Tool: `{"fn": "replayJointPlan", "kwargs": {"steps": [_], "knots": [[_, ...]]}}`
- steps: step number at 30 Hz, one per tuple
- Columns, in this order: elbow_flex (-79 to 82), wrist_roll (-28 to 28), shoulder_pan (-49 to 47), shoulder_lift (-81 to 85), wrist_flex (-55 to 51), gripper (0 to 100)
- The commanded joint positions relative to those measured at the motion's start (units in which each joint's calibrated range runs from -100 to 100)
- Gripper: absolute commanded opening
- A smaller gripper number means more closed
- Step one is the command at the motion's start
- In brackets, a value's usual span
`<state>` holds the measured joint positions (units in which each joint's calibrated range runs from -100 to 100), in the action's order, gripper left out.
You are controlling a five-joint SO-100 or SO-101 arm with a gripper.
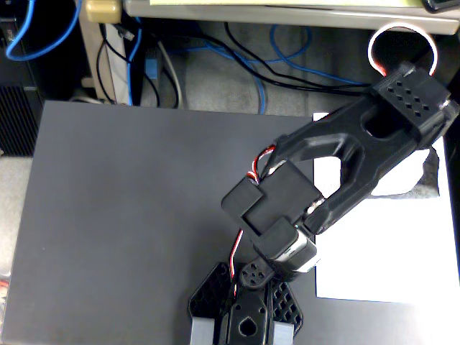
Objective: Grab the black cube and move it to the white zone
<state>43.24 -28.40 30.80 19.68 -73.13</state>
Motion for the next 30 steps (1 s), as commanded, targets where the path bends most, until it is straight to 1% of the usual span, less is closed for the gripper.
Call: {"fn": "replayJointPlan", "kwargs": {"steps": [1,6,11,13,15,18,23,29,30], "knots": [[-3.1,-2.2,-0.3,0.4,-1.0,23],[-3.9,-3.5,0.4,0.4,-1.0,24],[-7.0,-3.2,0.5,0.5,-1.8,24],[-13.8,-2.8,0.5,0.5,-10.3,24],[-23.4,-0.3,-0.3,0.5,-15.3,24],[-30.6,1.7,-1.1,0.5,-18.4,23],[-43.3,11.1,-14.1,0.5,-18.6,23],[-44.5,19.2,-28.9,0.5,-17.9,1],[-44.5,20.3,-31.0,0.5,-17.9,1]]}}
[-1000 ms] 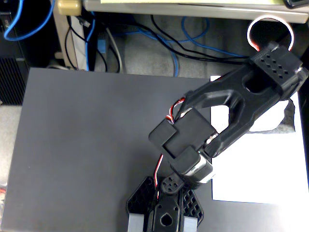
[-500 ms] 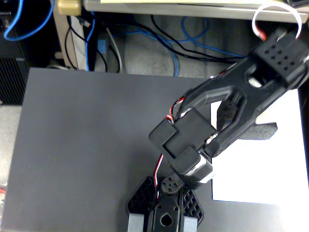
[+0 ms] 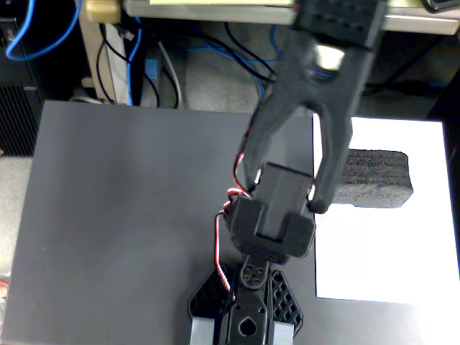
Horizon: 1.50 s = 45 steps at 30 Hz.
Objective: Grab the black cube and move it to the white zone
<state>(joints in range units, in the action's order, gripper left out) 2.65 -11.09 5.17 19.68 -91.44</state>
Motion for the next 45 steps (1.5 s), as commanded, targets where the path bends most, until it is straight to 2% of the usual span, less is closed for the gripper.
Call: {"fn": "replayJointPlan", "kwargs": {"steps": [1,5,7,9,12,17,24,35,45], "knots": [[-3.9,3.8,-6.9,0.6,0.4,1],[-3.4,5.6,-11.1,2.4,0.4,1],[-0.9,6.1,-11.9,11.9,0.4,1],[8.3,6.2,-14.9,22.2,0.6,1],[28.8,5.8,-15.1,37.8,10.7,1],[57.7,5.5,-15.0,59.3,21.4,1],[84.0,4.2,-14.9,75.4,28.8,1],[95.4,4.1,-5.0,77.4,26.7,2],[97.3,4.3,-5.5,77.3,21.6,1]]}}
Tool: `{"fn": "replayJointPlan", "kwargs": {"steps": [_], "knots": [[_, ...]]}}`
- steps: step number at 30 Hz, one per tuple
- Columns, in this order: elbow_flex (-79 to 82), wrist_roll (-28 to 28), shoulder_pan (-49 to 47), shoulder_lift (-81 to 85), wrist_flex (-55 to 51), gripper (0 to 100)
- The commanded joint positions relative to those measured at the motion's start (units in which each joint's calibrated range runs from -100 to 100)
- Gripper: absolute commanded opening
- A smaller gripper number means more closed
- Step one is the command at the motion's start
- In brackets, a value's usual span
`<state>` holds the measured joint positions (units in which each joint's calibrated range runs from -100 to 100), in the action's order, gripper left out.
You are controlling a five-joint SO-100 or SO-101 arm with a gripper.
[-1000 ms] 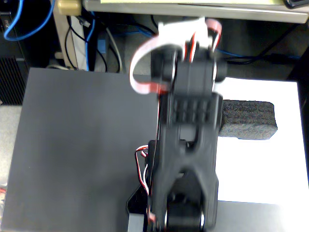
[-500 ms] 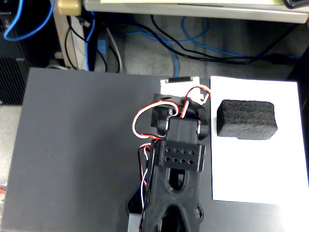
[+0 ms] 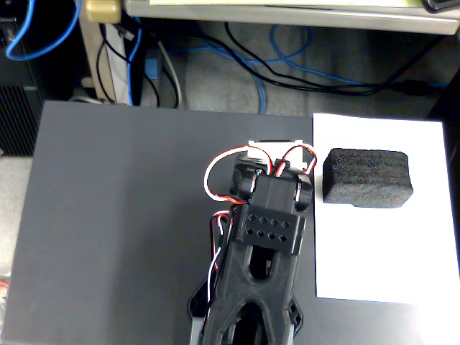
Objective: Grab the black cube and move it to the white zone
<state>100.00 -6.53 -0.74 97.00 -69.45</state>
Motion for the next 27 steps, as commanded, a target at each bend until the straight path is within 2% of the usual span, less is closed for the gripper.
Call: {"fn": "replayJointPlan", "kwargs": {"steps": [1,27], "knots": [[0.0,-0.2,0.4,0.0,-0.4,1],[0.0,-0.3,0.5,0.1,-0.4,1]]}}
